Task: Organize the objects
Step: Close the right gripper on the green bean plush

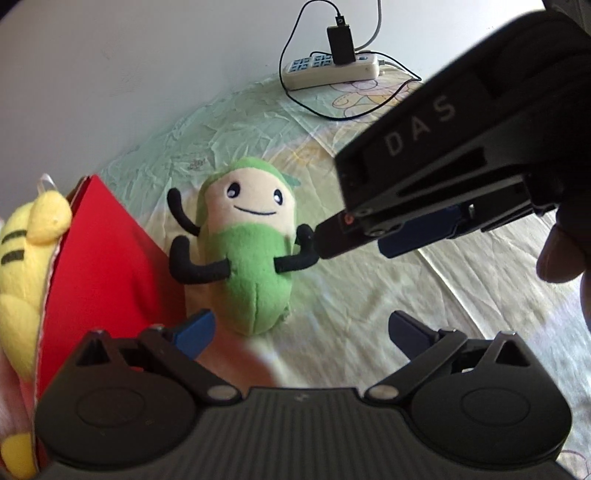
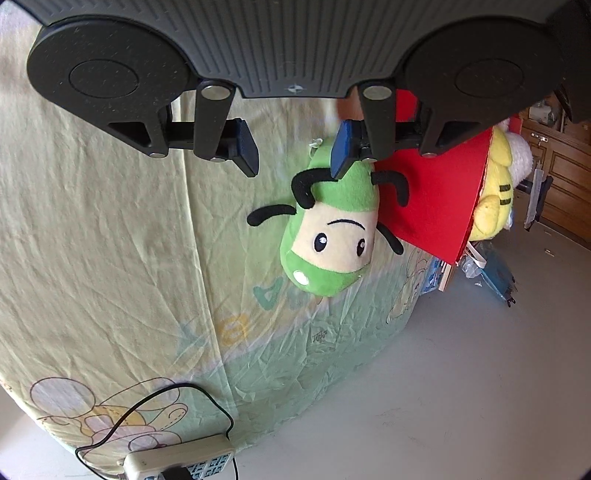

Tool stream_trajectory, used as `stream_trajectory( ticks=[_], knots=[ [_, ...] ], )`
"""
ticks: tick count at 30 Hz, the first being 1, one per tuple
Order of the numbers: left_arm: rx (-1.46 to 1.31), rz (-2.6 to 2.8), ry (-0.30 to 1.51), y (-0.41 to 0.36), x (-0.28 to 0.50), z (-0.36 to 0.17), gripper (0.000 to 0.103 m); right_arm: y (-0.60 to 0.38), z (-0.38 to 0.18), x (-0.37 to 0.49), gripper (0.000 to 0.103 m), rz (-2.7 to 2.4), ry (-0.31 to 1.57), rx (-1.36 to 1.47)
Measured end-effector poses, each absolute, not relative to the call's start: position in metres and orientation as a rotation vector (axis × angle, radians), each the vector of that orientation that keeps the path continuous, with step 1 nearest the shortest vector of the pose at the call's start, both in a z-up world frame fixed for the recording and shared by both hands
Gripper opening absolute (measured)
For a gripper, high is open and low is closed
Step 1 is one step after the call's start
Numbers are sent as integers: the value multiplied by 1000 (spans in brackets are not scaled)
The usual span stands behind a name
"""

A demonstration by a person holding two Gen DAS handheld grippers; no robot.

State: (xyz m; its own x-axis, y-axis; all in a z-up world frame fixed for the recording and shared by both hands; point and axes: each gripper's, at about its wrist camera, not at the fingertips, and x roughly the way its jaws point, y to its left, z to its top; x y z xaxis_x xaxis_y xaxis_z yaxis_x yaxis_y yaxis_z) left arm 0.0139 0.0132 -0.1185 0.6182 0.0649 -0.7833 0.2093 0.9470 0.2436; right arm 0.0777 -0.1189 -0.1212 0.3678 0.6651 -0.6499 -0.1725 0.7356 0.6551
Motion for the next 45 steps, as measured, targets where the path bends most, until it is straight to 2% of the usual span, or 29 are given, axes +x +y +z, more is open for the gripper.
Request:
stream_trajectory(
  ticks=[5,9,16,19,23,25,26,30,35,45],
  knots=[
    [307,-94,906,22,29,-122,101,-109,-124,92,49,584,1085,549],
    [291,-92,905,28,39,-123,101,-105,-128,103,56,609,1104,599],
    [318,-81,910,27,53,-132,101,-93,-134,114,58,639,1123,613],
    [341,-70,906,25,58,-137,103,-89,-135,119,63,647,1121,622],
    [313,-74,908,28,67,-138,103,-86,-141,128,64,656,1133,667],
    [298,-83,910,30,69,-139,102,-85,-144,133,61,670,1145,683],
    [284,-91,915,31,71,-139,102,-84,-144,133,54,683,1146,686],
    [249,-109,925,36,71,-138,97,-82,-141,131,48,707,1137,661],
    [201,-141,936,41,67,-131,90,-88,-136,125,46,716,1133,631],
    [162,-265,955,28,33,-115,90,-119,-130,88,46,698,1140,662]
  ],
)
